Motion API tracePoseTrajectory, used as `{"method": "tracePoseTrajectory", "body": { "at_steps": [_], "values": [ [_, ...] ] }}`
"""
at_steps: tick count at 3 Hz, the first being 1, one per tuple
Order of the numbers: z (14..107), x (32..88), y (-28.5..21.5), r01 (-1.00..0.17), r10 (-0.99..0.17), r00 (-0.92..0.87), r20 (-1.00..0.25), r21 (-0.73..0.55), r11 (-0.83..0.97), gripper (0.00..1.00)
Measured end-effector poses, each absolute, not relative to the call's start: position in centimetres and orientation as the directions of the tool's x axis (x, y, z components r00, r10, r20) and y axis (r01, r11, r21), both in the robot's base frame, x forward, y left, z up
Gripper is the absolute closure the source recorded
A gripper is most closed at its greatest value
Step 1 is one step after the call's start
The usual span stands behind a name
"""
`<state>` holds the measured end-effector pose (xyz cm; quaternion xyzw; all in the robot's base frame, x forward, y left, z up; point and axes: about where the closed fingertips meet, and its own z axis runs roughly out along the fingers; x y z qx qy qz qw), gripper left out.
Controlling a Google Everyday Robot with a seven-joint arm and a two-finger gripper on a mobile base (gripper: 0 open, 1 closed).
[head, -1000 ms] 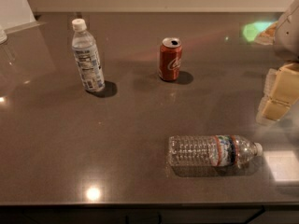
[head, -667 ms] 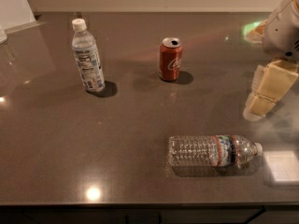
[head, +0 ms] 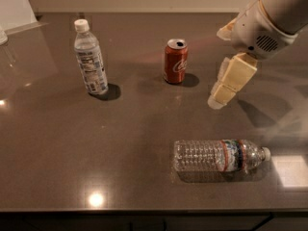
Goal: Knock blue plastic bottle over
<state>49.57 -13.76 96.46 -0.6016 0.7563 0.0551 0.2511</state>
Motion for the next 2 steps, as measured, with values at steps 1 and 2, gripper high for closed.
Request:
{"method": "tracePoseTrajectory", "body": {
  "at_steps": [1,2],
  "values": [
    [96.5,51.8,-9.5,-0.95,-0.843,-0.092,-0.529,-0.207,0.233,0.0],
    [97.2,53.7,-5.0,-0.961,-0.8,-0.032,-0.599,-0.201,0.189,0.0]
  ]
}}
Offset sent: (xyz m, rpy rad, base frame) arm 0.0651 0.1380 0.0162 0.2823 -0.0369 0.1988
